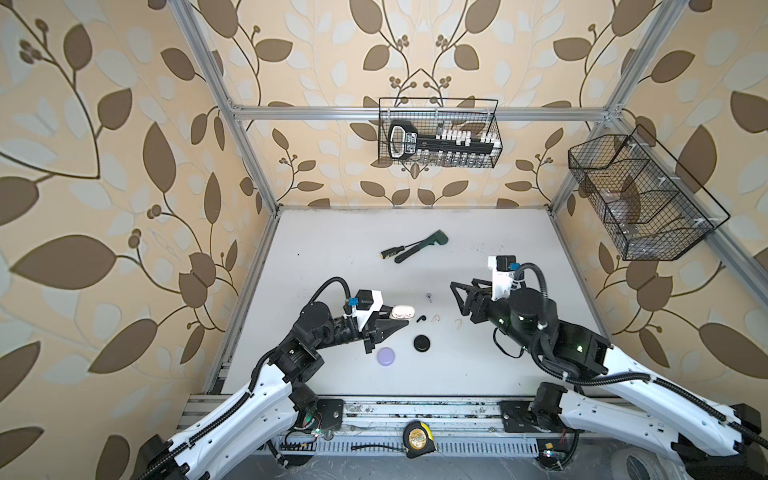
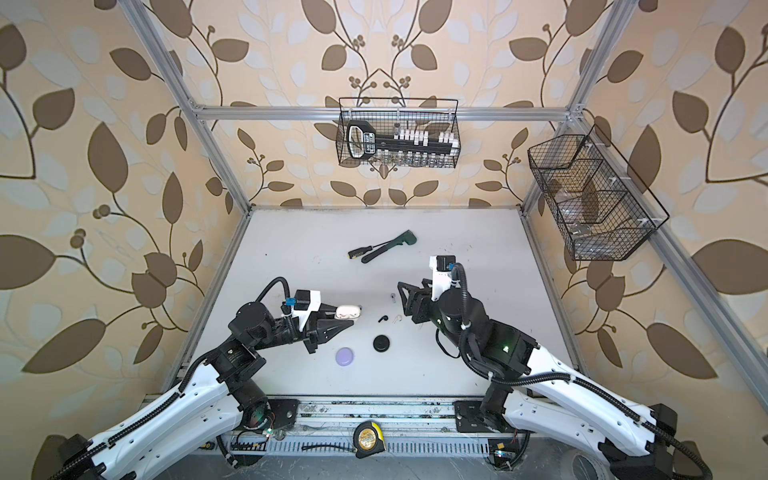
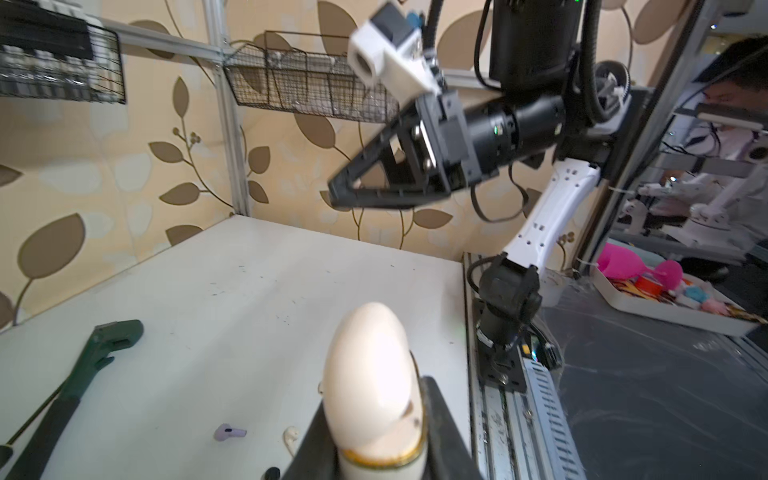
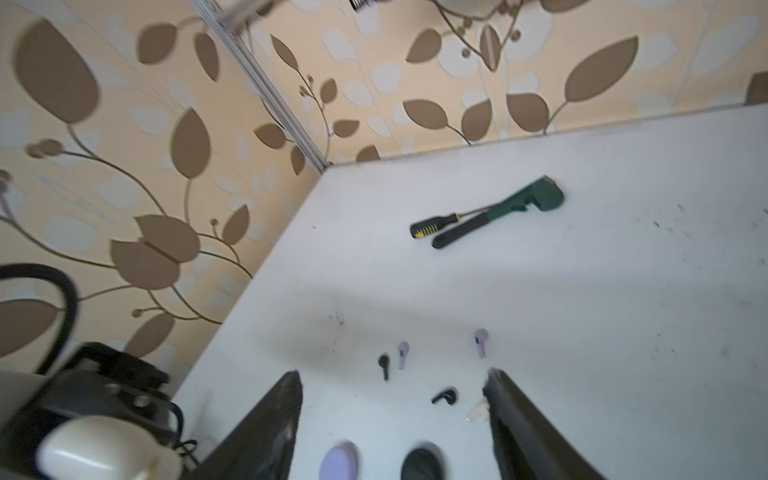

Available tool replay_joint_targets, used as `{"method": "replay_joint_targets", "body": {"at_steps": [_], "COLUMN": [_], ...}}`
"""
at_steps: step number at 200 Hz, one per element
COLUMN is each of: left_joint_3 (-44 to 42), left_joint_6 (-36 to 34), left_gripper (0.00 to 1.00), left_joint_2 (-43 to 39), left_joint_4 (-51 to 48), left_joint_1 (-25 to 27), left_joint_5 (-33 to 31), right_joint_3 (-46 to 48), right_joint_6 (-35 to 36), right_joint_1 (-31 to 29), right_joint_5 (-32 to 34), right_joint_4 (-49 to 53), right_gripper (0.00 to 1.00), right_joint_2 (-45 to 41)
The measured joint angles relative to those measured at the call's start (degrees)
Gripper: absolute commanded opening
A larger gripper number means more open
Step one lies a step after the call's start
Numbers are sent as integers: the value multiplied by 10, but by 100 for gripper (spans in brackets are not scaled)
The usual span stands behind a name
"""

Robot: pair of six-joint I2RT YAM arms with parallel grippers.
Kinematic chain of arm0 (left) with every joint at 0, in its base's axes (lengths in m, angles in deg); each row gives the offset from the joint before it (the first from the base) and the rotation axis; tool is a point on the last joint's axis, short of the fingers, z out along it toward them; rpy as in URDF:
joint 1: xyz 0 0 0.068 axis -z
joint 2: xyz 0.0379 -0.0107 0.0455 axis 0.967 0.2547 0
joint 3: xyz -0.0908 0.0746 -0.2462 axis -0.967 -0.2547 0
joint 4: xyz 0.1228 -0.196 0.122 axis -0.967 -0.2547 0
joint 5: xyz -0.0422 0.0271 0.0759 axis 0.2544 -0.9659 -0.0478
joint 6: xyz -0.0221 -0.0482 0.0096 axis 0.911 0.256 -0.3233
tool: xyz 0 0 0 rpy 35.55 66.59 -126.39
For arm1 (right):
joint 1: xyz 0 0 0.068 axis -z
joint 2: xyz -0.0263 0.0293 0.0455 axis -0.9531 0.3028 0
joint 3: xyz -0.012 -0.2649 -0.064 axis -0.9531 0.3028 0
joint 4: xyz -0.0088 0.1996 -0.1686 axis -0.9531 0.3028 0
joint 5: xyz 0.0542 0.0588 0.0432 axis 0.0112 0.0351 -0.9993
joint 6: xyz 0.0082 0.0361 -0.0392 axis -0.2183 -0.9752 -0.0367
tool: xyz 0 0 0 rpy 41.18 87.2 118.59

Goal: Insert the wireless bluetooth earbuds into the charging case

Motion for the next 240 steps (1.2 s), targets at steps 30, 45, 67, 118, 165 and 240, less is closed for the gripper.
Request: {"method": "replay_joint_targets", "body": {"at_steps": [30,45,67,118,165,240], "left_joint_3": [-2,11,28,21,-26,-27], "left_joint_6": [55,74,84,46,10,-12], "left_gripper": [0,0,0,0,0,0], "left_joint_2": [49,92,140,109,87,87], "left_joint_4": [63,73,86,78,85,83], "left_joint_1": [0,0,0,0,0,0], "left_joint_5": [-80,-109,-131,-85,-42,44], "right_joint_3": [18,24,25,26,35,43], "right_joint_6": [20,28,34,37,97,191], "right_joint_1": [67,86,100,76,-72,-170], "right_joint_5": [-58,-87,-118,-152,-116,-84], "right_joint_4": [45,52,58,49,-17,-112], "right_gripper": [76,74,71,63,63,54], "right_joint_2": [15,33,85,130,8,40]}}
